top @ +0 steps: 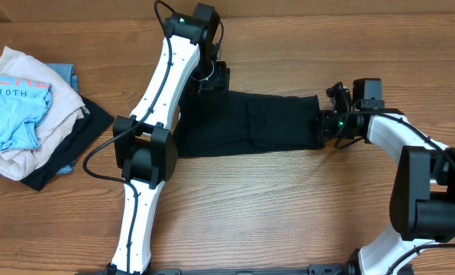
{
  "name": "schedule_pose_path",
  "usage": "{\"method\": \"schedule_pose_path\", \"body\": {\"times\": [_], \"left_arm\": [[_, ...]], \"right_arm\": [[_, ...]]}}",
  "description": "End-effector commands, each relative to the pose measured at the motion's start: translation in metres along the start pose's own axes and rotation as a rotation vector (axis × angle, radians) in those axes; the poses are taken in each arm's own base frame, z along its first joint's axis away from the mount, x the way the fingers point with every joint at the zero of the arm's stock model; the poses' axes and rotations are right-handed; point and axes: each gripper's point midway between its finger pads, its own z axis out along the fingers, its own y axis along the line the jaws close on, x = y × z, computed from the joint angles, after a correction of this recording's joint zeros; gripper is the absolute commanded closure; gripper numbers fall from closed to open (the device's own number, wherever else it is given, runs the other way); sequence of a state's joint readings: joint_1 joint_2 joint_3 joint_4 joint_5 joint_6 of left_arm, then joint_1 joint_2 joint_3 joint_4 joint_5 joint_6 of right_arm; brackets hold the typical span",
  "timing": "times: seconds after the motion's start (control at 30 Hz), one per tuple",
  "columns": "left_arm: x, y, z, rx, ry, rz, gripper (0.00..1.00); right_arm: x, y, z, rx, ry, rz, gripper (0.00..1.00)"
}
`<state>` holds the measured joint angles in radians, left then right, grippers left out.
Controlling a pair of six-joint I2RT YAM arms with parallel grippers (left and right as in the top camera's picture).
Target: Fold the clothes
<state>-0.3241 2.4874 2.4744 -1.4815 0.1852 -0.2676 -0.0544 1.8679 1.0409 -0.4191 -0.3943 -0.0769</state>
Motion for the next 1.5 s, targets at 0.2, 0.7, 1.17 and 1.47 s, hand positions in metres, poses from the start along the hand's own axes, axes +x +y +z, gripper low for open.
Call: {"method": "schedule_pose_path", "body": {"times": [0.2, 0.7, 1.17, 1.47], "left_arm": [[0.002, -0.002, -0.003, 0.000, 0.001, -0.005, 0.66], [0.009, -0.092, 0.013, 0.043, -0.082, 0.124, 0.96], [0.008, -0.102, 0.032, 0.098, -0.074, 0.044, 0.96], [0.000, -0.107, 0.039, 0.148, -0.090, 0.027, 0.96]], "right_arm": [[-0.003, -0.003, 0.005, 0.099, -0.015, 0.032, 0.96], [-0.026, -0.032, -0.030, 0.156, -0.006, 0.114, 0.96], [-0.068, -0.015, -0.081, 0.159, 0.001, 0.077, 0.96], [-0.087, -0.003, -0.108, 0.159, -0.012, 0.064, 0.96]]}}
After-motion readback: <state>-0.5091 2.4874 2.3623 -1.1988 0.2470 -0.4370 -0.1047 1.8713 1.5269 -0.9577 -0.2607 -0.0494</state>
